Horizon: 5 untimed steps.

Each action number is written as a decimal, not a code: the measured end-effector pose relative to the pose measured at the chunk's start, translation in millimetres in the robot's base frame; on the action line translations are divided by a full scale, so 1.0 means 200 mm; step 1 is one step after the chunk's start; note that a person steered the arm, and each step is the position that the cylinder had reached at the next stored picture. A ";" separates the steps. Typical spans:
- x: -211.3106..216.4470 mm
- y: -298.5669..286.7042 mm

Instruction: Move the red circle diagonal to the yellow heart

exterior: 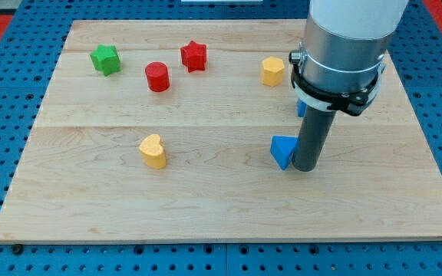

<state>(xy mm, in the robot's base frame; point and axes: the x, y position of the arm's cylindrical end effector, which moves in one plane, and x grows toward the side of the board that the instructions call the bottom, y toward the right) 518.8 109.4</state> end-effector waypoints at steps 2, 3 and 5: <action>0.00 0.11; 0.00 0.11; -0.22 0.20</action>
<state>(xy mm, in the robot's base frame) 473.9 148.8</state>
